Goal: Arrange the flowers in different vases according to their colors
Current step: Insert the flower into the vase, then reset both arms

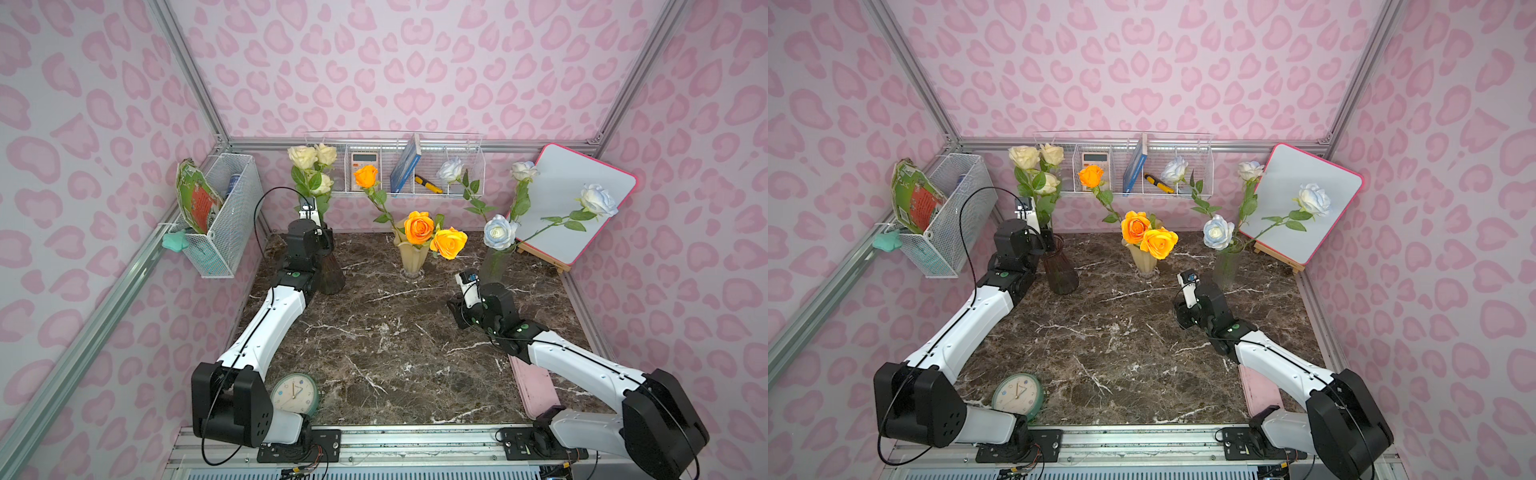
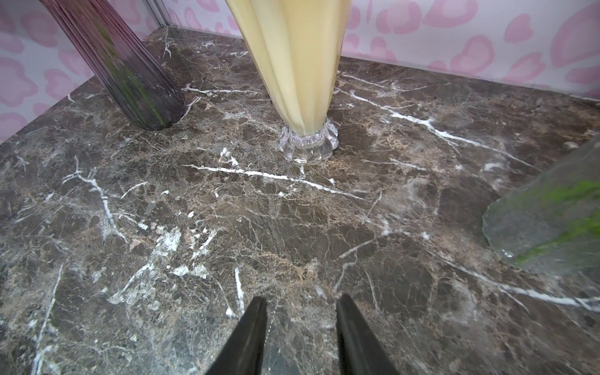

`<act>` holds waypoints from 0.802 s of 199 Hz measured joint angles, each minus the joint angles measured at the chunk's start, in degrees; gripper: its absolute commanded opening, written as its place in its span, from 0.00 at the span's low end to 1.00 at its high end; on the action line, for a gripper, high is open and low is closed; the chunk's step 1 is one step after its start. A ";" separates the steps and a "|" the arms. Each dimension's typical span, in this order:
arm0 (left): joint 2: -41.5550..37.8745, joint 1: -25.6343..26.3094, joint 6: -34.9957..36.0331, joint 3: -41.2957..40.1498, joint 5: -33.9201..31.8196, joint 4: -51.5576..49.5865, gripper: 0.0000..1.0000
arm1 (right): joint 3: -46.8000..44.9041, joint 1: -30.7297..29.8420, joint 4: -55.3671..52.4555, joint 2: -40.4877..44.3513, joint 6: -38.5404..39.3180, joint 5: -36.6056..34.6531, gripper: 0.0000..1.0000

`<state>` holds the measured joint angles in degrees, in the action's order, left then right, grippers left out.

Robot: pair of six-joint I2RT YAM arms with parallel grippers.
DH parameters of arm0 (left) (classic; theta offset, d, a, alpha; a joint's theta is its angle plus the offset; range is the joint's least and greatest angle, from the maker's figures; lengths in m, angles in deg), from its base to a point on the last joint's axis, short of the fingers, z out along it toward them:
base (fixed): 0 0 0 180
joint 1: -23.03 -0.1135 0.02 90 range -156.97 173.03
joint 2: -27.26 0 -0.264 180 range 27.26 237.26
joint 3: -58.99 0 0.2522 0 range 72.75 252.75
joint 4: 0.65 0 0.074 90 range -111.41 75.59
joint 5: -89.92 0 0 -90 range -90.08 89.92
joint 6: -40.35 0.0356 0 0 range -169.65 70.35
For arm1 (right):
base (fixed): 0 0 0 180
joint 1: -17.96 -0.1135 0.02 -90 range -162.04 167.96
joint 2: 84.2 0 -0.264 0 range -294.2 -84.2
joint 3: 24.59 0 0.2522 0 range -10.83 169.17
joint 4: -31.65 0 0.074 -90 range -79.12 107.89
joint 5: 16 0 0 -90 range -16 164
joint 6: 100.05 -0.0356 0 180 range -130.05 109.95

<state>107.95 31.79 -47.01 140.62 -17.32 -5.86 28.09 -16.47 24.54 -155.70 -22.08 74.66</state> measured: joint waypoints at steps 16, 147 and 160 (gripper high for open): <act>-1.73 0.66 -0.96 -0.48 -0.04 -0.55 0.47 | -0.13 0.00 -0.04 0.94 -0.28 0.15 0.43; -34.56 9.53 -15.21 -15.08 -0.55 -27.02 0.99 | -3.76 2.64 -1.95 15.17 0.00 -9.27 0.98; -37.83 9.66 -16.48 -18.43 -3.80 -29.03 0.99 | -4.76 3.67 -1.88 15.45 0.11 -11.43 0.99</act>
<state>70.11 41.45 -63.49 122.20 -21.12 -34.88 23.32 -12.80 22.66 -140.25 -21.97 63.23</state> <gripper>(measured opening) 0.994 0.992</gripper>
